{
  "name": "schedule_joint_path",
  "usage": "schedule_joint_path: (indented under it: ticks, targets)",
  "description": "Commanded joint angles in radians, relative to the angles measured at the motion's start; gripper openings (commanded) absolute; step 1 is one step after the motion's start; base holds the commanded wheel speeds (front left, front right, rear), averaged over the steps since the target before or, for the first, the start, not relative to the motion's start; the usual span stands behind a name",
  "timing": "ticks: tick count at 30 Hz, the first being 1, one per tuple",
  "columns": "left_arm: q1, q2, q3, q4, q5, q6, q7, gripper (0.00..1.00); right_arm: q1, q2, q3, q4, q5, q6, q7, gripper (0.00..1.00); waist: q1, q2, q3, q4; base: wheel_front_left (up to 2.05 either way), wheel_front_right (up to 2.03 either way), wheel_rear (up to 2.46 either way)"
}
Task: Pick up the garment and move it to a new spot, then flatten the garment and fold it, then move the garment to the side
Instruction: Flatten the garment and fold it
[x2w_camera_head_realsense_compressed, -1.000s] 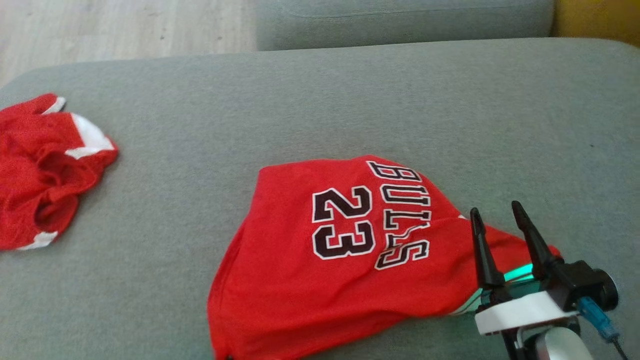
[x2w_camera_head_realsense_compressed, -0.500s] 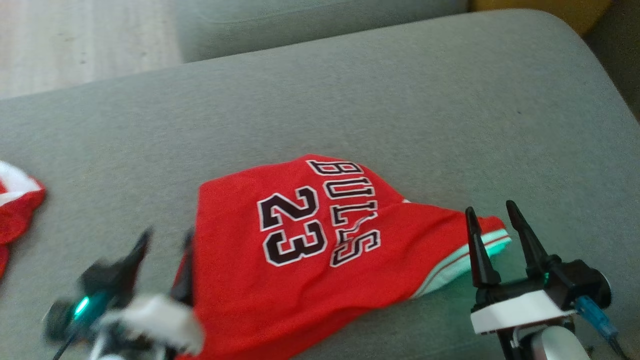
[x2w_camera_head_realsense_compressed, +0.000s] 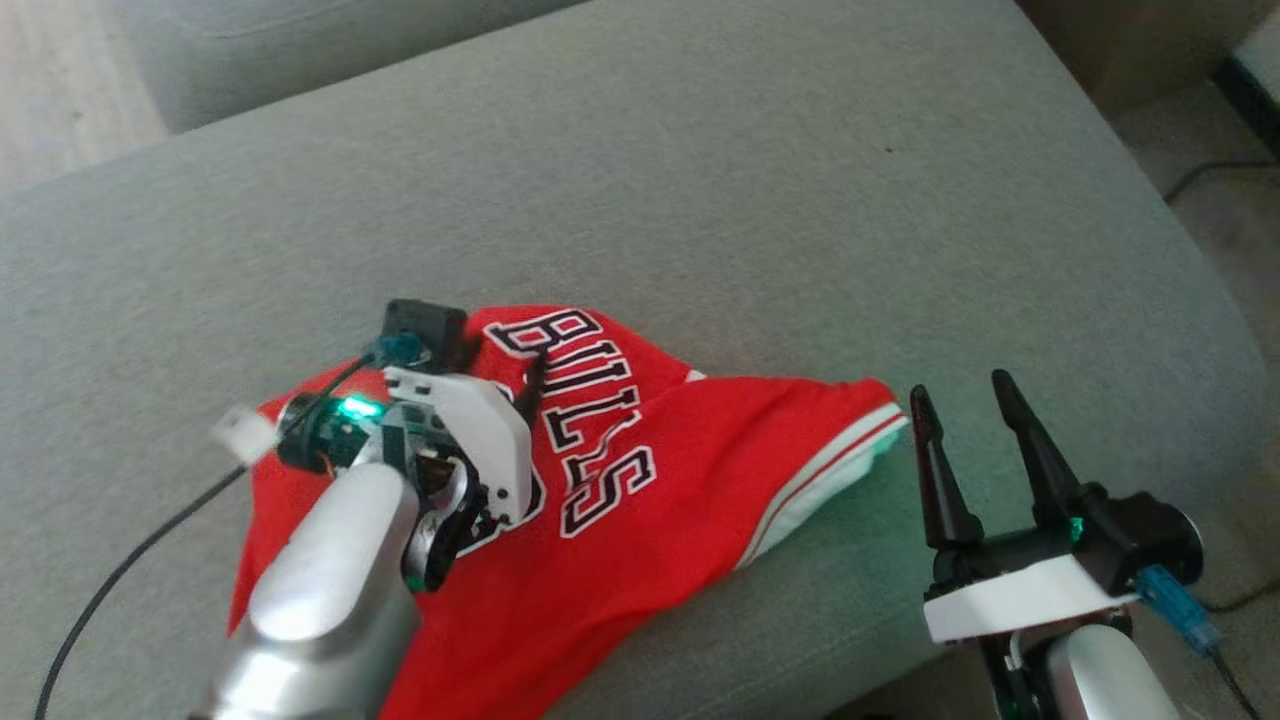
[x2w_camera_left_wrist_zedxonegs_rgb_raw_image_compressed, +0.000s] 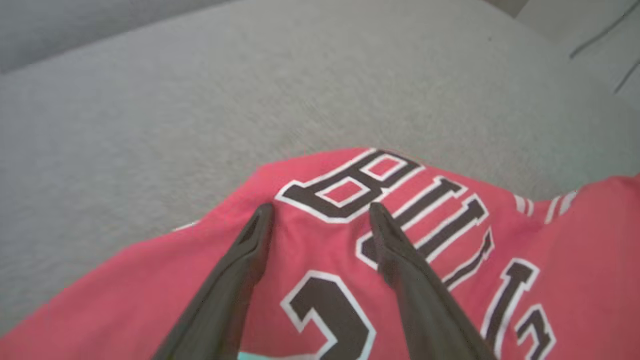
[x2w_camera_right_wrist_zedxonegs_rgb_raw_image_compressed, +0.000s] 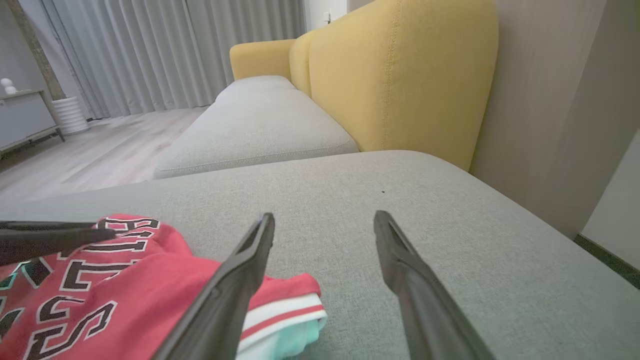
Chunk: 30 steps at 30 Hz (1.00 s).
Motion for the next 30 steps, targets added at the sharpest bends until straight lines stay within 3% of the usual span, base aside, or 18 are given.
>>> schedule_joint_path:
  ticks: [1,8,9,10,14,18,26,30]
  targets:
    - [-0.059,0.004,0.017,0.009,-0.001,-0.022,0.018,1.00,-0.029,-0.005,0.027,-0.029,0.002,0.008,-0.011,1.00,-0.0002,0.0000,0.011,-0.024,0.00,0.00,0.00]
    - [-0.089,-0.023,-0.048,0.215,-0.084,-0.126,0.130,1.00,-0.027,-0.005,0.034,-0.022,0.009,0.008,-0.011,1.00,-0.0002,0.0000,-0.004,-0.045,0.00,0.00,0.00]
    - [-0.088,-0.024,-0.061,0.223,-0.090,-0.132,0.134,0.25,-0.024,-0.005,0.031,-0.022,0.008,0.008,-0.011,1.00,-0.0002,0.0000,-0.007,-0.043,0.00,0.00,0.00]
    - [-0.088,-0.024,-0.076,0.226,-0.097,-0.136,0.133,0.00,-0.022,-0.005,0.028,-0.022,0.006,0.008,-0.011,1.00,-0.0002,0.0000,-0.009,-0.039,0.00,0.00,0.00]
    - [-0.088,-0.027,-0.116,0.210,-0.129,-0.142,0.095,0.00,-0.018,-0.005,0.025,-0.021,0.002,0.008,-0.011,1.00,-0.0002,0.0000,-0.016,-0.018,0.00,0.00,0.00]
    - [-0.107,-0.025,-0.107,0.188,-0.125,-0.134,-0.007,0.00,-0.023,-0.005,0.027,-0.022,0.002,0.008,-0.011,1.00,-0.0002,0.0000,-0.020,-0.002,0.00,0.00,0.00]
    - [-0.208,0.004,-0.014,0.181,-0.026,0.030,-0.341,0.00,-0.030,-0.005,0.034,-0.023,-0.003,0.008,-0.011,1.00,-0.0002,0.0000,-0.010,-0.005,0.00,0.00,0.00]
    - [-0.258,0.029,0.015,0.214,0.013,0.083,-0.459,0.00,-0.035,-0.005,0.043,-0.020,-0.007,0.008,-0.011,1.00,-0.0002,0.0000,-0.004,-0.020,0.00,0.00,0.00]
